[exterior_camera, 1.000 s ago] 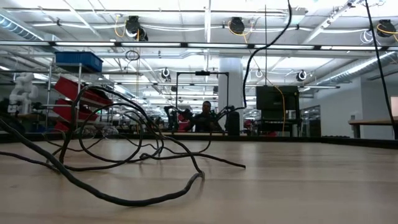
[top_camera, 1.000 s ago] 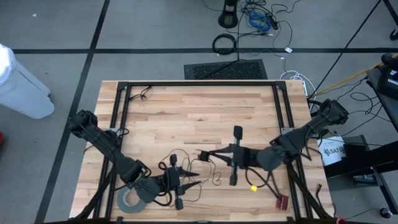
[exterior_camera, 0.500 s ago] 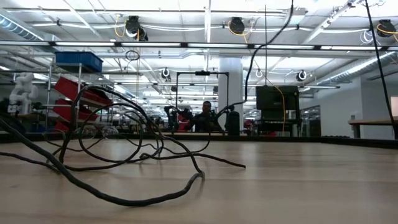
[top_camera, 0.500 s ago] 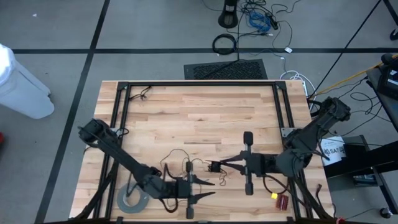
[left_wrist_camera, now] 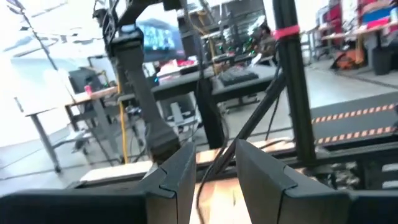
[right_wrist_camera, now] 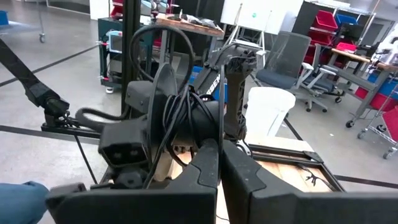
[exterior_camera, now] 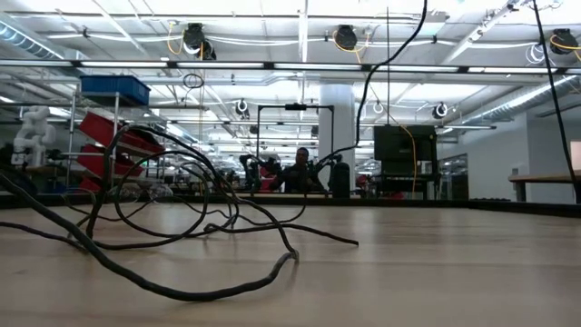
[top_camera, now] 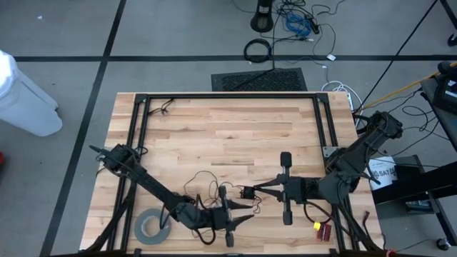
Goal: Coil cords
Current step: Coil the black wire onto the spool
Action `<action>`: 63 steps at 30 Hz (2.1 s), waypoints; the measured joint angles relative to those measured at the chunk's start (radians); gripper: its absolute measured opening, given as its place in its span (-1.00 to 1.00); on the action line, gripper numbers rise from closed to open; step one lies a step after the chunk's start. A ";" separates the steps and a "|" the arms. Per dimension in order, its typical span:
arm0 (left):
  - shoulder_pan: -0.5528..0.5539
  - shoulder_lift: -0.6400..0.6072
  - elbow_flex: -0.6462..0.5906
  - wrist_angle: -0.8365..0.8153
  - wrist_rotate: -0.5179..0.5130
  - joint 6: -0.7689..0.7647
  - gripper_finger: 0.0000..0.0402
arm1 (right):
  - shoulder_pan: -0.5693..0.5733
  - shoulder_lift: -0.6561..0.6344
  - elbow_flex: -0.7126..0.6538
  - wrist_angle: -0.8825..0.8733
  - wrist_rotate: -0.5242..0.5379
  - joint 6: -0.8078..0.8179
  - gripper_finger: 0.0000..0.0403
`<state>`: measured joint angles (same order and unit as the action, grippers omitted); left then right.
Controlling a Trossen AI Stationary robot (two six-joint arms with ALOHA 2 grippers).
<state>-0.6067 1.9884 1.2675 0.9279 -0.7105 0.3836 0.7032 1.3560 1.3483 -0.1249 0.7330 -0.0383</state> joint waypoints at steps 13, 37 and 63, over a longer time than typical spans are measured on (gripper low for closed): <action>0.043 0.000 0.000 0.000 0.128 -0.072 -0.40 | -0.001 0.001 0.000 0.000 0.000 0.000 -1.00; 0.036 -0.002 0.000 -0.171 0.093 -0.161 -0.40 | -0.001 0.002 0.000 -0.013 -0.001 0.005 -1.00; 0.070 0.039 0.000 -0.179 0.098 -0.158 -0.62 | -0.001 0.002 0.000 -0.015 -0.001 0.003 -1.00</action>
<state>-0.5363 2.0277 1.2675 0.7487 -0.6127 0.2259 0.7021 1.3575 1.3483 -0.1402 0.7319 -0.0353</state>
